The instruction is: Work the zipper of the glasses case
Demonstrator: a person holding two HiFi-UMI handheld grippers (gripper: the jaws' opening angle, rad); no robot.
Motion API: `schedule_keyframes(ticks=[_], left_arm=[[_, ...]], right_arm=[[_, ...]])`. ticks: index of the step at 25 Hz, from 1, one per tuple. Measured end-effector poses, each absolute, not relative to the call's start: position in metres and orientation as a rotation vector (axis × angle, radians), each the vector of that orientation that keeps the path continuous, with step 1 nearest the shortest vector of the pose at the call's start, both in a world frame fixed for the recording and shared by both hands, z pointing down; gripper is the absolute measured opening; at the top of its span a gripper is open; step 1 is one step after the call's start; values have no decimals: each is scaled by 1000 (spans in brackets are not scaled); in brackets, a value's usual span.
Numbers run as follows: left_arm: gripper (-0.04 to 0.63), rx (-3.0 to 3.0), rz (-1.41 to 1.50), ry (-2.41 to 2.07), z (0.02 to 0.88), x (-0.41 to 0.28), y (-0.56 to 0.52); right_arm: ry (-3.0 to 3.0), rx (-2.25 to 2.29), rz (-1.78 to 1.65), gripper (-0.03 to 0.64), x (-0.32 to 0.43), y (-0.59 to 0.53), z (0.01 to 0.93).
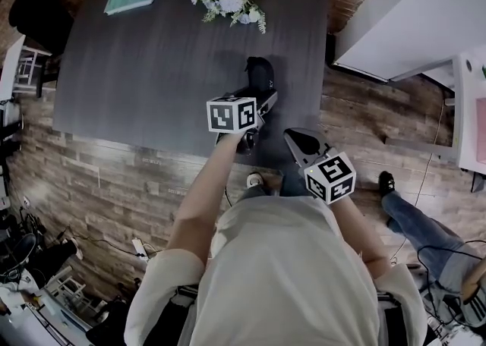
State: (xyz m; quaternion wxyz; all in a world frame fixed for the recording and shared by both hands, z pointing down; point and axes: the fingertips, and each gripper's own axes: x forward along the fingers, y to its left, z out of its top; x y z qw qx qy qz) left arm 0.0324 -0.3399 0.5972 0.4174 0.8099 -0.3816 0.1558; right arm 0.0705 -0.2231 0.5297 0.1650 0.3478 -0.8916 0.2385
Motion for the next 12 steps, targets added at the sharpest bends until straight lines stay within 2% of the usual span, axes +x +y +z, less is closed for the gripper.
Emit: schedule_keyframes(ticks=[5,8,12], left_arm=[[291,2042,431,-1161,596,2,-352],[343,2031,415,-1230,595,-15,-353],[345,2032,381,-1275,586,-29,-345]], right_arm=[[-2542,1001,673,3,74,-220,528],[-2541,1022,665,3,77,-217,526],[-2546,1046,637,3,75,-209,520]])
